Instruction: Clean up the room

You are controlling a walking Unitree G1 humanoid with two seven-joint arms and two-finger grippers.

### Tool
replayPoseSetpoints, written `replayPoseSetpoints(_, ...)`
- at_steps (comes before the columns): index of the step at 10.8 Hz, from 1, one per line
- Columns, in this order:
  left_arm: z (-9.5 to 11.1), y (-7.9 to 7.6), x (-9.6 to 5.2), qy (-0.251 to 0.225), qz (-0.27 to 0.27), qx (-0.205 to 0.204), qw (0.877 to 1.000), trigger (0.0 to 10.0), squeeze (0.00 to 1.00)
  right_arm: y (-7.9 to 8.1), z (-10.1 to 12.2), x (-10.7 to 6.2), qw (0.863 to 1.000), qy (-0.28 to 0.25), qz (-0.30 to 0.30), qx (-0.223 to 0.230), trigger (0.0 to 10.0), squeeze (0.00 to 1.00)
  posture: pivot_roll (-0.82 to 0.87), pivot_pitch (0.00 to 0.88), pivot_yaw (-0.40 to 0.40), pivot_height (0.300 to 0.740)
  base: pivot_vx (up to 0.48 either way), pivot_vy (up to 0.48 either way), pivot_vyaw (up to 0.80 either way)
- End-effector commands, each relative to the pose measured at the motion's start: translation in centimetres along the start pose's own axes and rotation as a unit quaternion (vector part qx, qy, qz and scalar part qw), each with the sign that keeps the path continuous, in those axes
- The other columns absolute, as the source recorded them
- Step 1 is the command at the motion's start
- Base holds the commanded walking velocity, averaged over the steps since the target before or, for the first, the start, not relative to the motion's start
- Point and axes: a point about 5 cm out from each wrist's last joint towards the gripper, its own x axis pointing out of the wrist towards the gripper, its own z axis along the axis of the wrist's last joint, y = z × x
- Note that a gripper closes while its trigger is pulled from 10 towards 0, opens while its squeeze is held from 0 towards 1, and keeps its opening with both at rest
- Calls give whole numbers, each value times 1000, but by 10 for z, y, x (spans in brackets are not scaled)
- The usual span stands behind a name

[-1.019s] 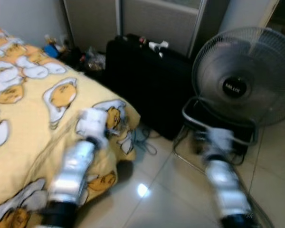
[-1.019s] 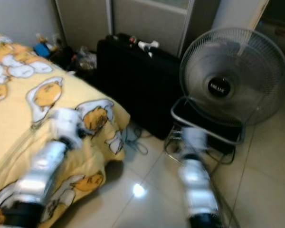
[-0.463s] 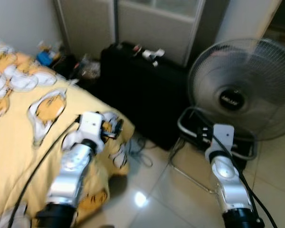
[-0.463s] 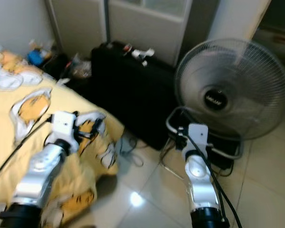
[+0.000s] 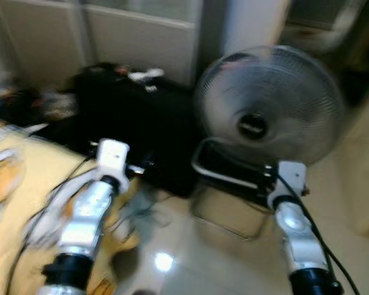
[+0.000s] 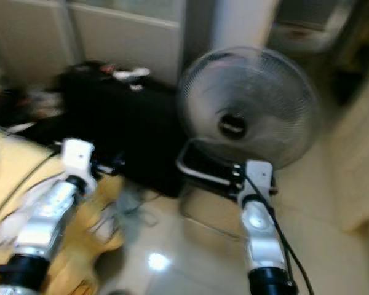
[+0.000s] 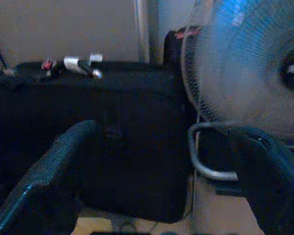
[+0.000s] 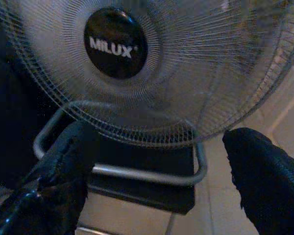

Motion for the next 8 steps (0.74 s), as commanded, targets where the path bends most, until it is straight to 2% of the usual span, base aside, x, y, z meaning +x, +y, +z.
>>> replayPoseSetpoints(1,2,-2,4,-5,-1,1,1000,10000,0,-2,3,1,1000,-3,7,-1,10000,0,52,0,-24,740,345,0,-775)
replayPoseSetpoints(3,-1,-1,6,0,-6,5,1000,10000,0,-7,2,3,1000,-1,6,-5,10000,0,48,0,-10,740,343,0,-778)
replayPoseSetpoints(5,-2,-3,7,3,-16,6,1000,10000,0,-6,-1,5,1000,7,13,-6,10000,0,42,0,15,740,339,0,-775)
replayPoseSetpoints(6,-7,-4,7,12,-24,9,1000,10000,0,-5,0,8,1000,1,22,-19,10000,0,9,0,58,740,315,0,0)
replayPoseSetpoints(8,-18,-12,6,35,-31,21,999,10000,0,-6,-5,9,998,20,53,-16,10000,0,32,0,38,740,0,0,0)
